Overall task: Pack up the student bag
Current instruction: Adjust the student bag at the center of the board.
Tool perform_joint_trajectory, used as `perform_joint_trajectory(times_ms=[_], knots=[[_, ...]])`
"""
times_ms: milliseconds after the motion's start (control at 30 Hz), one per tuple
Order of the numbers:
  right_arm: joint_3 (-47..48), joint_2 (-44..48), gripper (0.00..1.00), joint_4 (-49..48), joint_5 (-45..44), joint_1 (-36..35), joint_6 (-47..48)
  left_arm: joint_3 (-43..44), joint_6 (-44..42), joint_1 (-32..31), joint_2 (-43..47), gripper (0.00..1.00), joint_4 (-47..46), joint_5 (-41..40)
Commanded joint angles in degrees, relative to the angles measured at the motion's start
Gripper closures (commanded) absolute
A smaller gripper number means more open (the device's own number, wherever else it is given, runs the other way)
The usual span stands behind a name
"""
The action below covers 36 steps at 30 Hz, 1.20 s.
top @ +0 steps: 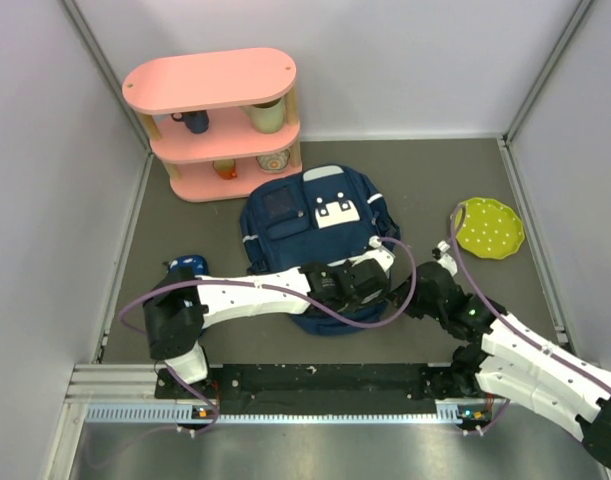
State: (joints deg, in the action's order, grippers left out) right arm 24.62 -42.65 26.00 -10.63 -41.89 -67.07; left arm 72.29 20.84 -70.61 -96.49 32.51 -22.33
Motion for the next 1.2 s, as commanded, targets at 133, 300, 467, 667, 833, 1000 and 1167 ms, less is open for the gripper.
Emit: perform_joint_trajectory(times_ms=[133,300,467,667,833,1000,1167], knots=[[-0.5,1.3,1.0,2.7,-2.9,-0.6,-1.0,0.4,-1.8,-1.2,-1.4,1.0,-1.8,6.1],[-0.8,3.1,1.0,2.7,-4.0,-0.6,-1.1,-0.7,-3.8,-1.3,-1.0,1.0,-4.0,13.3],[-2.1,6.4,1.0,2.7,-5.5,-0.6,-3.0,0.1,-4.7,-1.3,-1.8,1.0,-4.2,17.5],[-3.3,13.0,0.64,5.1,-7.2,-0.7,-3.2,-0.2,-1.2,-1.3,0.1,0.66,-5.0,12.1],[-2.2,19.1,0.48,10.8,-14.7,-0.5,-3.9,-1.1,0.7,1.1,5.3,0.35,-8.8,11.0],[0.1,15.8,0.47,11.4,-14.5,2.8,-3.3,1.5,1.7,5.0,4.4,0.28,-11.8,14.5],[2.8,9.4,0.49,10.8,-9.7,11.9,1.5,8.8,1.6,6.7,-1.9,0.28,-13.4,17.8]])
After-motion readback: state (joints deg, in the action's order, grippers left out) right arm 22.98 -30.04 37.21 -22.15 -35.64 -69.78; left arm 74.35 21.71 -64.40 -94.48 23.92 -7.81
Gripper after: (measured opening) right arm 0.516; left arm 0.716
